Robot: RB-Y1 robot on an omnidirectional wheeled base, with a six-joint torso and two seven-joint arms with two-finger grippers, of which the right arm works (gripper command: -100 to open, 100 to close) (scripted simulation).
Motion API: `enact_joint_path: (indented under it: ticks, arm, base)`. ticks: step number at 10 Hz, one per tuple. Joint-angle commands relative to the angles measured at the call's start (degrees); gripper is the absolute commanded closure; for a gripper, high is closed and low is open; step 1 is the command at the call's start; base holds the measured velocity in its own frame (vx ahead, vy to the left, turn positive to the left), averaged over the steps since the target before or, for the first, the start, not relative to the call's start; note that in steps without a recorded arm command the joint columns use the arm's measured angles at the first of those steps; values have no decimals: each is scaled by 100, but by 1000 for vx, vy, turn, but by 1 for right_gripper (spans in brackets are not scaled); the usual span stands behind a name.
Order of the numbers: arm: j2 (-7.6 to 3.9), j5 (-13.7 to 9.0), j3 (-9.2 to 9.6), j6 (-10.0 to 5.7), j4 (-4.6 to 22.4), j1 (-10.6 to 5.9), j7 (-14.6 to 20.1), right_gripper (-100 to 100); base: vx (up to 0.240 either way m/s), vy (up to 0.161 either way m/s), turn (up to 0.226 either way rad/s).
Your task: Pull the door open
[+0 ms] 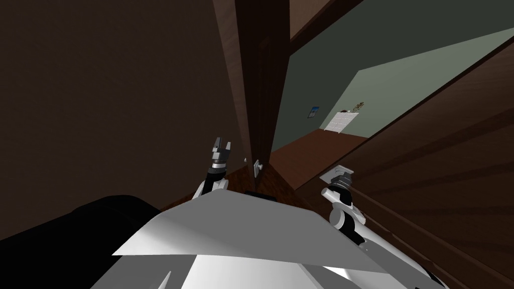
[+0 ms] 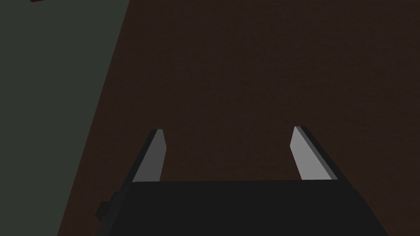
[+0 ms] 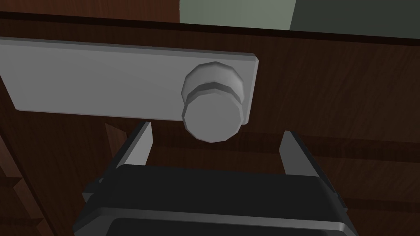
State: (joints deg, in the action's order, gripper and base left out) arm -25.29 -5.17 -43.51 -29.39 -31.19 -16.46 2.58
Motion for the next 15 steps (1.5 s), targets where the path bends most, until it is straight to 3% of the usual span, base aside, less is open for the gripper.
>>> enact_joint_path:
  ticks: [1,15]
  arm:
    - [-20,-13,-33,-18,37,3,-13,-100]
    - [-27,-16,-56,-28,49,6,-25,-100]
  base:
    - [-4,-31,28]
    - [-1,-15,17]
